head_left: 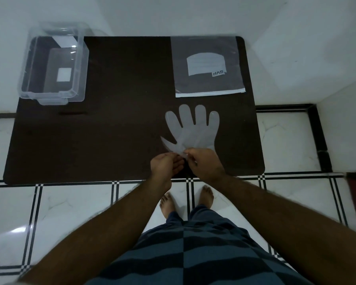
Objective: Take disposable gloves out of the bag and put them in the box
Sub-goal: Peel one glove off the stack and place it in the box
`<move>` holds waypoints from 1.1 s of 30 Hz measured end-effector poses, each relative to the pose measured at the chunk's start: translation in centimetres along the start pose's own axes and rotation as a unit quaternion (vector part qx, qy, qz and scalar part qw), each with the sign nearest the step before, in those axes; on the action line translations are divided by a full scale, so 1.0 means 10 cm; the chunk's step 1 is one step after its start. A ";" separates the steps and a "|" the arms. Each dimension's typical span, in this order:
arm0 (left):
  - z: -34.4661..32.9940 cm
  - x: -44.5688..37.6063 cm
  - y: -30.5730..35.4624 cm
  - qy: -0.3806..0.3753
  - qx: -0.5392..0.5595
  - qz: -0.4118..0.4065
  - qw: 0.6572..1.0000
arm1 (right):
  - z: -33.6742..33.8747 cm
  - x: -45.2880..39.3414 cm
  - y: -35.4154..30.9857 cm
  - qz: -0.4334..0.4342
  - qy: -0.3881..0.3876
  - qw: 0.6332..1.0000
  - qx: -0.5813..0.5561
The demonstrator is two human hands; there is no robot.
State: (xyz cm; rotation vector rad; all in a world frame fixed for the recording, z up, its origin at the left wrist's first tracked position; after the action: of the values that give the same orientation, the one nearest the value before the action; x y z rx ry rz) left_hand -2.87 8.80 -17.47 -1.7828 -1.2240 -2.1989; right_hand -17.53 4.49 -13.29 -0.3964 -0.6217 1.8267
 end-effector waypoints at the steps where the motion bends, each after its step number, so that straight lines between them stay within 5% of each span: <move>1: 0.01 0.00 0.01 0.012 0.000 0.000 1.000 | -0.01 0.00 0.00 -0.003 -0.006 1.000 -0.005; 8: 0.08 0.04 0.04 0.040 0.003 -0.021 0.999 | 0.03 0.02 0.13 -0.080 0.039 0.994 -0.057; 17: 0.06 0.06 0.02 0.040 -0.061 -0.061 0.996 | 0.02 0.03 0.24 -0.146 0.006 0.977 -0.155; 23: 0.18 0.01 0.03 0.083 -0.139 -0.095 0.982 | 0.07 0.04 0.37 -0.241 0.087 0.940 -0.227; 29: 0.28 0.28 0.22 0.081 -0.371 -0.329 0.865 | 0.23 0.00 0.52 -0.367 0.182 0.867 -0.285; 30: 0.27 0.35 0.25 0.085 -0.382 -0.417 0.820 | 0.24 -0.01 0.53 -0.373 0.185 0.863 -0.285; 33: 0.06 0.52 0.23 0.028 -0.466 -0.641 0.609 | 0.25 -0.02 0.53 -0.368 0.178 0.873 -0.267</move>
State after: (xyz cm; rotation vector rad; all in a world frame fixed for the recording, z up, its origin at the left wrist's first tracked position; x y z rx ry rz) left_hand -3.00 9.77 -11.86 -0.5971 -1.8215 -4.2749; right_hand -22.89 2.46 -14.47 -0.7262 -0.8653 0.8057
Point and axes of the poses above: each hand's wrist, its own x-axis away from the middle knuckle, its own z-axis out of the back of the hand, y = z × x, the point moved 5 cm from there along -x, towards the middle knuckle, and after that the axes turned 9 degrees about y, right-handed, at the moved point
